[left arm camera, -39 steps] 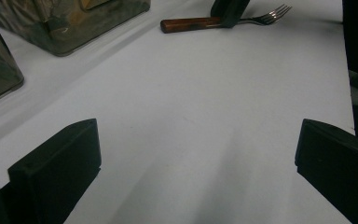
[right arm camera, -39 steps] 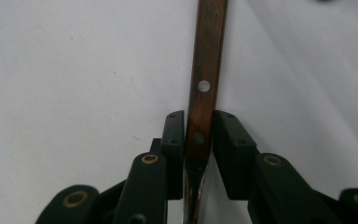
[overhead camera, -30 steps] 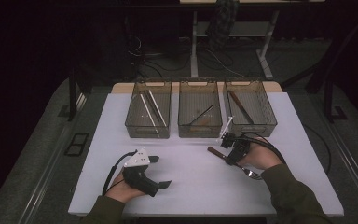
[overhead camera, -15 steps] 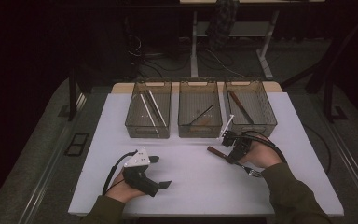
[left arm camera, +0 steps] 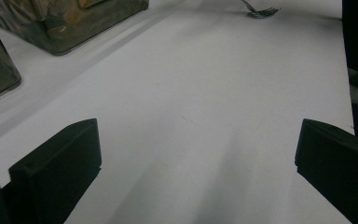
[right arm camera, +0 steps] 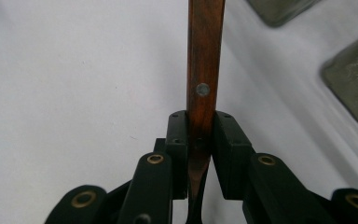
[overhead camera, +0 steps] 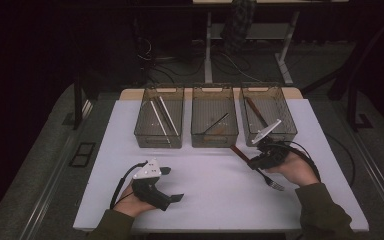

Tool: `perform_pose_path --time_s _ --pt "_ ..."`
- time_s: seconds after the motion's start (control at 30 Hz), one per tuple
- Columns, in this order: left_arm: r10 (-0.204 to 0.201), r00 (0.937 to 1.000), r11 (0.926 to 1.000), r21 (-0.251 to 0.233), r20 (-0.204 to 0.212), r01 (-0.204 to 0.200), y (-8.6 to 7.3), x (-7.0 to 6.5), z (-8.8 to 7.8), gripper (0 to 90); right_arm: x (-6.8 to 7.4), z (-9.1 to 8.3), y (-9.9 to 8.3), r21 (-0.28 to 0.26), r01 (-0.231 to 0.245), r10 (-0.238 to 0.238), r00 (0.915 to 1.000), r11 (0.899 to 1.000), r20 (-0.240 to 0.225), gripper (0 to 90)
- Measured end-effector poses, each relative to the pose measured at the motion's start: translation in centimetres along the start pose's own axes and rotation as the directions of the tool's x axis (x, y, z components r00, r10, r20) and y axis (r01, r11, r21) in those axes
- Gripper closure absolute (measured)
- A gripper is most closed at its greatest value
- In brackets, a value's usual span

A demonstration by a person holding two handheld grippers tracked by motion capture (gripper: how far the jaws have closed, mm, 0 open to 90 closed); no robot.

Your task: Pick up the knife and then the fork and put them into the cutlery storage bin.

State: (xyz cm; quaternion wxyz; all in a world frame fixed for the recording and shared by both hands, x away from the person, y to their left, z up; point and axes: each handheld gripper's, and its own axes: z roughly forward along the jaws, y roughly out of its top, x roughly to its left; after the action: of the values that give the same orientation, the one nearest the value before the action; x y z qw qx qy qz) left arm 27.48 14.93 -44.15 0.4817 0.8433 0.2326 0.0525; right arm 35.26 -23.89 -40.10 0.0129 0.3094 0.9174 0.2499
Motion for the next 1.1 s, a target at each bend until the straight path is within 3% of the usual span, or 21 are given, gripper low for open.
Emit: perform_pose_path --time_s 0.17,0.37,0.47,0.7,0.87,1.0,1.1 --pt "0.001 1.0 1.0 -0.003 0.0 -0.001 0.0 -0.1 0.0 0.0 -0.6 -1.1 -1.4 -0.128 -0.038 0.037 0.9993 0.991 -0.008 77.0" --pt "0.001 1.0 1.0 -0.01 0.003 -0.001 0.0 0.0 -0.1 0.0 -1.2 -2.3 -2.9 -0.258 -0.078 0.078 0.9969 0.963 -0.012 77.0" --pt "0.004 1.0 0.9999 -0.011 0.005 -0.004 0.0 0.0 -0.2 0.0 -1.3 -2.8 -3.3 -0.317 -0.089 0.09 0.9959 0.944 -0.012 77.0" --pt "0.001 1.0 0.9999 -0.015 0.007 -0.001 0.0 0.0 -0.2 0.0 -1.5 -3.8 -3.8 -0.459 -0.106 0.111 0.9937 0.882 -0.015 77.0" --pt "-0.002 1.0 0.9998 -0.018 0.009 0.002 0.0 0.1 -0.2 0.0 -1.5 -4.4 -3.9 -0.511 -0.115 0.138 0.9904 0.852 0.007 77.0" --pt "-0.006 1.0 0.9999 -0.014 0.006 0.006 0.0 0.2 -0.2 0.0 -1.7 -5.2 -4.0 -0.557 -0.131 0.172 0.9849 0.82 0.021 77.0" --pt "-0.007 1.0 0.9999 -0.012 0.003 0.007 -0.1 0.2 -0.2 0.0 -1.9 -5.6 -4.0 -0.579 -0.138 0.193 0.9805 0.804 0.035 77.0"
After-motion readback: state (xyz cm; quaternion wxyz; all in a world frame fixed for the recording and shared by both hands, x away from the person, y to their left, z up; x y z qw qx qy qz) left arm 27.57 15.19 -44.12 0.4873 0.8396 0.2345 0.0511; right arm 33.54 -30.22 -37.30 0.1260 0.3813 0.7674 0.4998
